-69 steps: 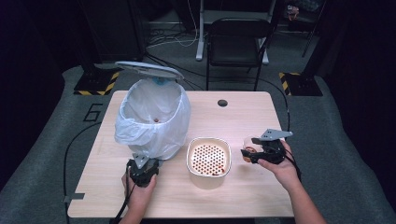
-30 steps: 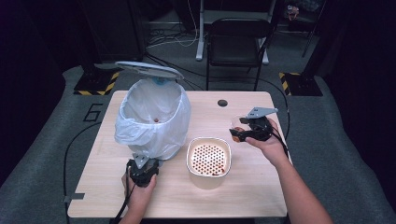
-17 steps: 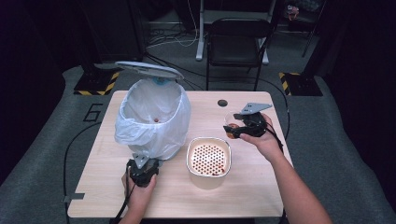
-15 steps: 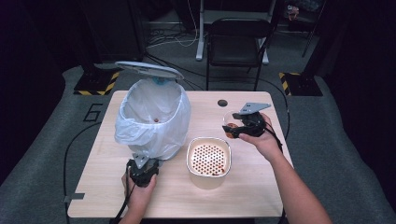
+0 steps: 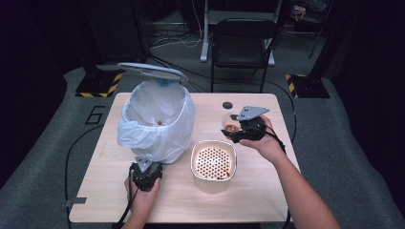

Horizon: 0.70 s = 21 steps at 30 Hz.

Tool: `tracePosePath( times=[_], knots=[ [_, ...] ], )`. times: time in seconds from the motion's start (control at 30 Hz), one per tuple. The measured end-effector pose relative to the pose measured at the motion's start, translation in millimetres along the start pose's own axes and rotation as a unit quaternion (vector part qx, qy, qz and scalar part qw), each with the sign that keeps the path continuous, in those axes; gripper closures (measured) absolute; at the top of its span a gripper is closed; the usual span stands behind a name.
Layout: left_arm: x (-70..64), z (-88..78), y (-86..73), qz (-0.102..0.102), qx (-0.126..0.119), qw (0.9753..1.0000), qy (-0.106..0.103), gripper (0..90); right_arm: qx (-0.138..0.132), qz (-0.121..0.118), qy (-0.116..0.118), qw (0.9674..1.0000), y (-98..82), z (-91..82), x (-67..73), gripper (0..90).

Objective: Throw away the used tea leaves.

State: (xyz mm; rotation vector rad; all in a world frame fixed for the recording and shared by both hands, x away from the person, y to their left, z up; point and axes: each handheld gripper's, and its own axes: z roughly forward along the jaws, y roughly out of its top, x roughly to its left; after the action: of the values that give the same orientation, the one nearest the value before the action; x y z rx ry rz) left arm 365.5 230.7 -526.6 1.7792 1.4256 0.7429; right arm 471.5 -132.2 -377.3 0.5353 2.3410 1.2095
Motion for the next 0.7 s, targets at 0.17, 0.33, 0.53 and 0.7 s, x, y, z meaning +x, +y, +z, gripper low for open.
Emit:
tracePosePath(
  times=[0.17, 0.33, 0.53, 0.7],
  knots=[
    [-0.1, 0.0, 0.1, -0.001, 0.000, 1.0000, 0.000, 51.4, -0.022, -0.037, -0.001, 0.9991, 0.8, -1.8, 3.8, 33.3],
    [0.0, -0.1, 0.1, 0.001, 0.001, 1.0000, 0.000, 51.3, -0.030, -0.077, -0.003, 0.9966, 2.9, -4.8, 10.4, 34.2],
    [-0.1, 0.0, 0.1, 0.000, 0.000, 1.0000, 0.000, 51.3, -0.031, -0.112, -0.007, 0.9932, 7.4, -5.3, 16.1, 34.5],
    [0.1, -0.1, 0.1, 0.000, 0.001, 1.0000, -0.001, 51.3, -0.039, -0.156, -0.011, 0.9869, 12.4, -6.5, 22.4, 35.2]
  ],
)
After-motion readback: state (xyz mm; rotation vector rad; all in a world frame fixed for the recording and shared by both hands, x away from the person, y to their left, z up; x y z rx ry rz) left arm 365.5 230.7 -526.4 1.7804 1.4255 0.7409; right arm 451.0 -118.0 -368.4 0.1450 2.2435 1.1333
